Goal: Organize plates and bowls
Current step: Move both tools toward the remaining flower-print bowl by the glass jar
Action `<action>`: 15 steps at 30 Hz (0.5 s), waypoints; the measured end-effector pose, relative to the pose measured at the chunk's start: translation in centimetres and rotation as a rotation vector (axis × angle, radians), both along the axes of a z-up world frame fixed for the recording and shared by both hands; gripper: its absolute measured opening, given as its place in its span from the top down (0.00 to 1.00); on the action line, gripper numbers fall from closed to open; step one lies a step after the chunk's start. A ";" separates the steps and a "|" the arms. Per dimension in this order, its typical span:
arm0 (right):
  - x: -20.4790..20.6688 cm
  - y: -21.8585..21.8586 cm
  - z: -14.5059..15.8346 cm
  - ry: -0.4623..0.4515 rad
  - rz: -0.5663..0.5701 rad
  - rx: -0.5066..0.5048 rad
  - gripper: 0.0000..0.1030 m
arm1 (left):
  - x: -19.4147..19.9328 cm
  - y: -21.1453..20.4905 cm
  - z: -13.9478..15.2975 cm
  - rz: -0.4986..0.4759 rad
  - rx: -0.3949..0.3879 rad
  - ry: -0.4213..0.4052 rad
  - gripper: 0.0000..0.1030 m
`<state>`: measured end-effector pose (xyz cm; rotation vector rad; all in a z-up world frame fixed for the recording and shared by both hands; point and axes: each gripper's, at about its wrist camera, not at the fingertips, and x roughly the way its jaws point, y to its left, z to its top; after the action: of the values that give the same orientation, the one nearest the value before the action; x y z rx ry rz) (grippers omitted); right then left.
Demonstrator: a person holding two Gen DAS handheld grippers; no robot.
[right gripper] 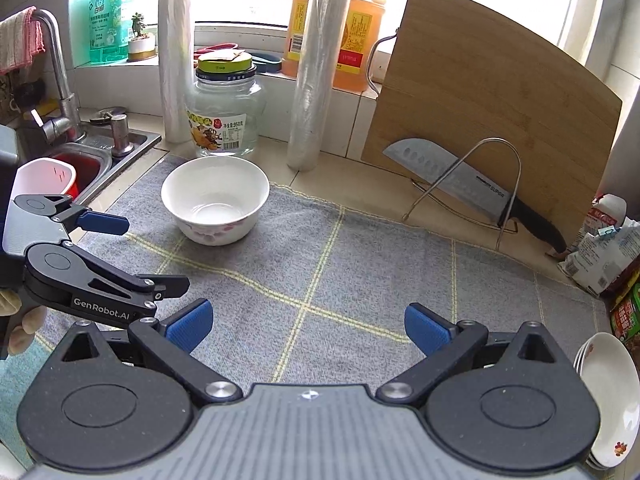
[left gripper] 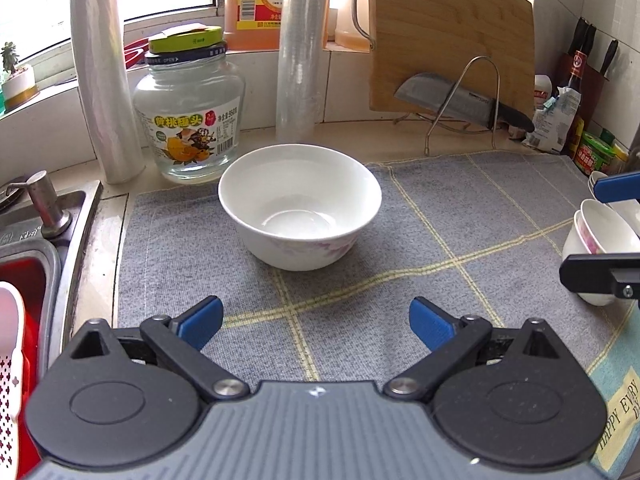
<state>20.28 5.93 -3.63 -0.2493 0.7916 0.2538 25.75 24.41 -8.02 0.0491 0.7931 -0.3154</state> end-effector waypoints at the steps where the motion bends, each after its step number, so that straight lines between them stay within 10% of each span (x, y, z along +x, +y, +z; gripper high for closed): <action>1: 0.5 0.3 0.0 0.000 0.008 0.003 0.00 | 0.3 0.0 -0.2 0.002 0.003 -0.006 0.04; 15: 8.6 3.3 -2.2 0.088 0.077 0.029 0.00 | 4.0 -0.4 -2.2 0.021 0.034 -0.032 0.04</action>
<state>28.85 9.25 -5.80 -0.2425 0.8658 0.3503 29.79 24.01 -10.18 0.0769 0.7668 -0.2804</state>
